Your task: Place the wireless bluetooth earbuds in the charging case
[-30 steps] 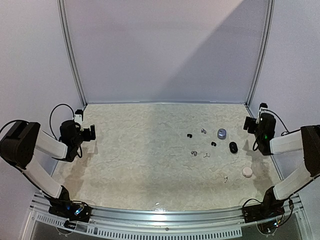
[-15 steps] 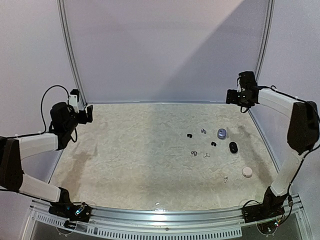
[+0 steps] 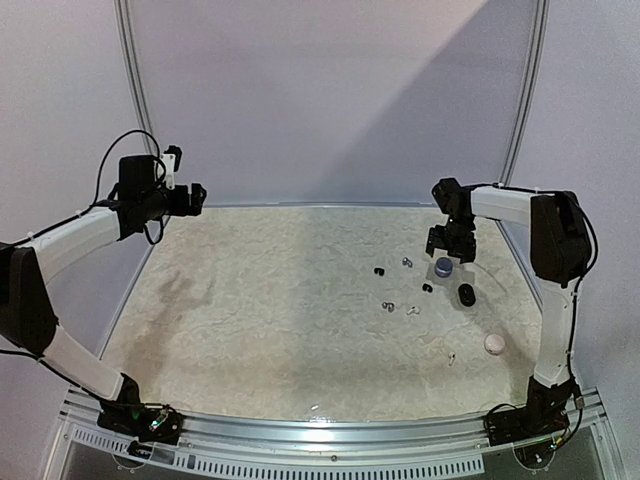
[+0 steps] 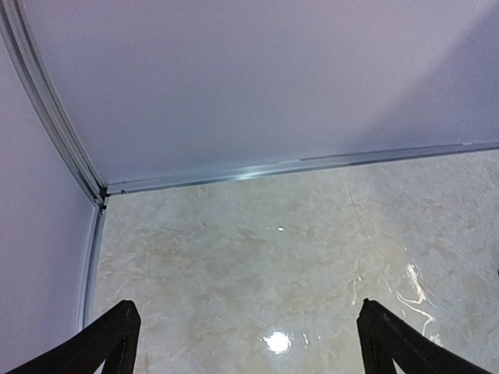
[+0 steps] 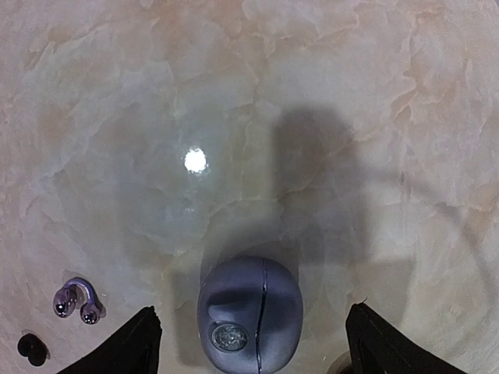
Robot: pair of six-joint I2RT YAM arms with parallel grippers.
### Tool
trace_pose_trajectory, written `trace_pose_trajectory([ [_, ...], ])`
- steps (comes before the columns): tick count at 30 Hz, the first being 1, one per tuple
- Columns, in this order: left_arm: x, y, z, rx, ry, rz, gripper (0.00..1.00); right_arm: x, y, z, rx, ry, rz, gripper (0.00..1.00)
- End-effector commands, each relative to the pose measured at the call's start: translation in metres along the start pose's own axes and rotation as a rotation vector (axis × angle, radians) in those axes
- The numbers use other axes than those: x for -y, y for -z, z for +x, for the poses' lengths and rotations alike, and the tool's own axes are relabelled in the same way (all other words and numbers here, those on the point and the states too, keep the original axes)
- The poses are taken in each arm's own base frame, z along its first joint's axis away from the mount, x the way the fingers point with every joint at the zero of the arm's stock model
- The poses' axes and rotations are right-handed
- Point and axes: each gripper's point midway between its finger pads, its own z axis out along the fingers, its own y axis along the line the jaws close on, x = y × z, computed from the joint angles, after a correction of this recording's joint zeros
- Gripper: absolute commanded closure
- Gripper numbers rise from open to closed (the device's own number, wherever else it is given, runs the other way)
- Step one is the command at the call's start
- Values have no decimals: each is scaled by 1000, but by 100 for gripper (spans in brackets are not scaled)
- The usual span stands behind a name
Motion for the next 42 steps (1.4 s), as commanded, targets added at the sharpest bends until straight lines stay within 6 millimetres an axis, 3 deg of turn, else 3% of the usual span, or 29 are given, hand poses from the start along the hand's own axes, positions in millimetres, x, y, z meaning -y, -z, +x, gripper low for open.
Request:
trace_pose_trajectory([
  [1,24,5,30,-123,24,118,1,1,-12,17,-36,-64,33,18],
  [9,27,5,23,-114,6,133,4,4,-32,28,-59,-80,64,25],
  [17,30,11,10,-80,12,148,6,1,-43,36,-77,-81,47,48],
  [20,32,15,3,-63,23,164,7,0,-38,33,-58,-70,27,55],
  [23,36,21,-9,-37,45,186,10,-7,-19,17,0,-18,-18,62],
  [27,51,38,-29,-13,96,275,17,-35,44,-18,216,134,-114,63],
  [29,65,51,-38,-9,118,354,21,-65,96,-30,379,274,-195,63],
  [31,84,67,-45,-14,130,435,24,-99,156,-26,555,483,-272,64],
  [36,142,123,-59,-27,81,657,27,-180,267,45,918,1005,-396,65],
  [39,177,158,-63,-28,26,792,28,-213,312,98,1092,1241,-471,66],
  [42,207,188,-58,-47,-17,906,28,-235,349,138,1241,1384,-515,66],
])
